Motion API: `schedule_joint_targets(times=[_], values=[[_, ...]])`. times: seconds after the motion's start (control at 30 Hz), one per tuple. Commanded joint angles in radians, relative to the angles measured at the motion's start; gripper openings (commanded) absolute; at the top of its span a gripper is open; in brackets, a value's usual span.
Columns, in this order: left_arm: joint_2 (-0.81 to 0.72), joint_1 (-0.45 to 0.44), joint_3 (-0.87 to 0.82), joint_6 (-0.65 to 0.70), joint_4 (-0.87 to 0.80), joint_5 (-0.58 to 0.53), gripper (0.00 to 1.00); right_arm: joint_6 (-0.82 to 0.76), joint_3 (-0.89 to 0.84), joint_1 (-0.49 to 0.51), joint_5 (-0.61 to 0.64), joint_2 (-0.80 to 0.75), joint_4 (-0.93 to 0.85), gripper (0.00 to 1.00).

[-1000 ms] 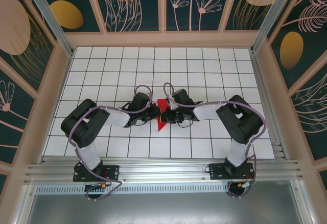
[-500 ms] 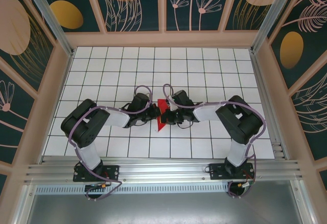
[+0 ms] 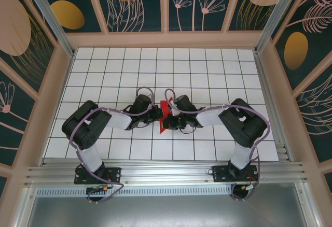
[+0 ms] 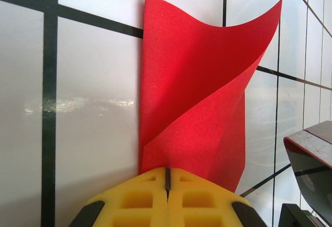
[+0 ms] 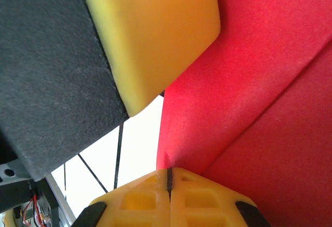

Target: Fold a paper plane with a square sheet of paper (pick it up from the middle)

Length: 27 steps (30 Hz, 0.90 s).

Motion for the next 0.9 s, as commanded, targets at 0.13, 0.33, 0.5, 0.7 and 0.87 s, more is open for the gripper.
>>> schedule_joint_targets(times=[0.13,0.33,0.5,0.7,0.87], values=[[0.007,0.004,-0.024,-0.019,-0.026,-0.03,0.05,0.021,-0.031,0.027,-0.023,-0.067,0.047,0.06],[0.01,0.004,-0.023,-0.021,-0.021,-0.03,0.05,0.031,-0.044,0.037,-0.021,-0.06,0.058,0.07],[0.004,0.005,-0.024,-0.015,-0.02,-0.023,0.05,0.041,-0.032,0.033,0.025,-0.07,0.04,0.08],[-0.002,0.006,-0.017,0.001,-0.02,-0.011,0.06,0.054,-0.05,-0.032,0.114,-0.176,0.005,0.14],[-0.004,0.004,-0.011,0.009,-0.021,-0.001,0.07,0.055,-0.039,-0.123,0.129,-0.159,0.008,0.13]])
